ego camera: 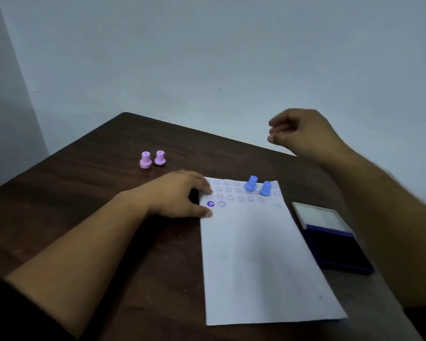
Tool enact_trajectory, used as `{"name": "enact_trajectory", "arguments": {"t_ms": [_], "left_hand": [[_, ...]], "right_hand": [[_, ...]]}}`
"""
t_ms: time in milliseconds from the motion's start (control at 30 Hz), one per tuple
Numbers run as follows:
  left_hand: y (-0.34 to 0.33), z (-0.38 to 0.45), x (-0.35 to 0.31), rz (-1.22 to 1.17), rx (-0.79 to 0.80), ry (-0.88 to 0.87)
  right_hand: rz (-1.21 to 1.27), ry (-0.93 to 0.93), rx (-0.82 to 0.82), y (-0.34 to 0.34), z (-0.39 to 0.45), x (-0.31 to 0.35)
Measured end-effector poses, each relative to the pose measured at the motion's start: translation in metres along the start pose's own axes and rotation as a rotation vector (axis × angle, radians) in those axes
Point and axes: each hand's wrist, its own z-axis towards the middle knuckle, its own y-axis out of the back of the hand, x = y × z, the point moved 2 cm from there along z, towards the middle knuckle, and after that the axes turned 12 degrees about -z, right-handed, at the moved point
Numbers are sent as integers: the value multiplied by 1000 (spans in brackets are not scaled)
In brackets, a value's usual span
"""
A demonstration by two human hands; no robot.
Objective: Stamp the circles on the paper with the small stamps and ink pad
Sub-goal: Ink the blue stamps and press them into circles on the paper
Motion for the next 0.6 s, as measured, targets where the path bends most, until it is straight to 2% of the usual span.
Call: {"name": "enact_trajectory", "arguments": {"t_ms": [100, 267, 500, 600], "left_hand": [[0, 1, 0, 4, 15, 6], [0, 1, 0, -3, 35, 24], [-1, 0, 1, -21, 21, 11], [-2, 0, 3, -27, 15, 7]], "right_hand": [[-131, -70, 107, 4, -22, -41], [-230, -75, 266, -29, -41, -67], [-109, -64, 245, -78, -47, -70], [-18, -114, 175, -77, -46, -72]]}}
